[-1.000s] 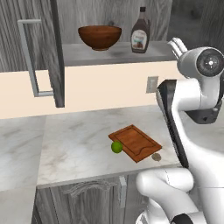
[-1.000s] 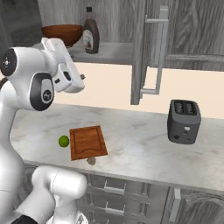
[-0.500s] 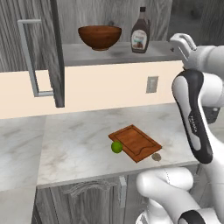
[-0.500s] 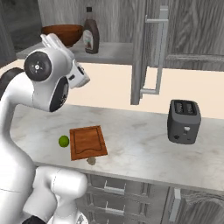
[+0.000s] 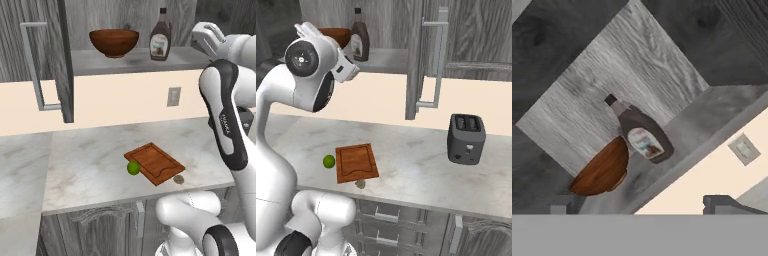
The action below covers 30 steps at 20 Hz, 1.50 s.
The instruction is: Open the cabinet. Place the bowl and condiment on the counter. Then place the lime and garlic on the cutting board.
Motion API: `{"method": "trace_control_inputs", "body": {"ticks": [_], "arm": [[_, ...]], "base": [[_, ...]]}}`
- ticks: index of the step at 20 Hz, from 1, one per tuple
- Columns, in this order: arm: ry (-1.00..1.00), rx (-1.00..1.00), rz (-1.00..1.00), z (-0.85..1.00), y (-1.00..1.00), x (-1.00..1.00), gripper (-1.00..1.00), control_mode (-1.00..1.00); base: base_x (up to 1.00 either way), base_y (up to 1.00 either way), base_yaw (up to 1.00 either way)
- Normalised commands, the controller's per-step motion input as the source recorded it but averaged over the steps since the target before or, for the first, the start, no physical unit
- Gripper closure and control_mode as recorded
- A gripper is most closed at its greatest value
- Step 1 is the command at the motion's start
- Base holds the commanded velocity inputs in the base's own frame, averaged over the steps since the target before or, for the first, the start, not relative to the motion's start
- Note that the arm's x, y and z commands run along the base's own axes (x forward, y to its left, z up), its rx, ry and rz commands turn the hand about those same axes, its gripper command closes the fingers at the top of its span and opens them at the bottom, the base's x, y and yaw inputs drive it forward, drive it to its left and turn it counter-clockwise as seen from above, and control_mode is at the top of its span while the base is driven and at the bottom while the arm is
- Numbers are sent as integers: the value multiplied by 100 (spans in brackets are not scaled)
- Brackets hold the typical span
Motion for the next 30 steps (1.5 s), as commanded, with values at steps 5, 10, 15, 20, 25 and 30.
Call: {"method": "trace_control_inputs", "body": {"ticks": [5,10,15,20,25,30], "arm": [[-3,-33,22,7,3,0,-100,-100],[-17,-16,19,-2,0,2,-100,-100],[8,-21,0,0,25,19,-100,-100],[27,-22,-3,13,22,26,-100,-100],[9,-4,5,3,-8,47,-100,-100],[1,-2,13,-14,-10,35,-100,-100]], "base": [[0,0,0],[0,0,0],[0,0,0],[0,0,0],[0,0,0],[0,0,0]]}}
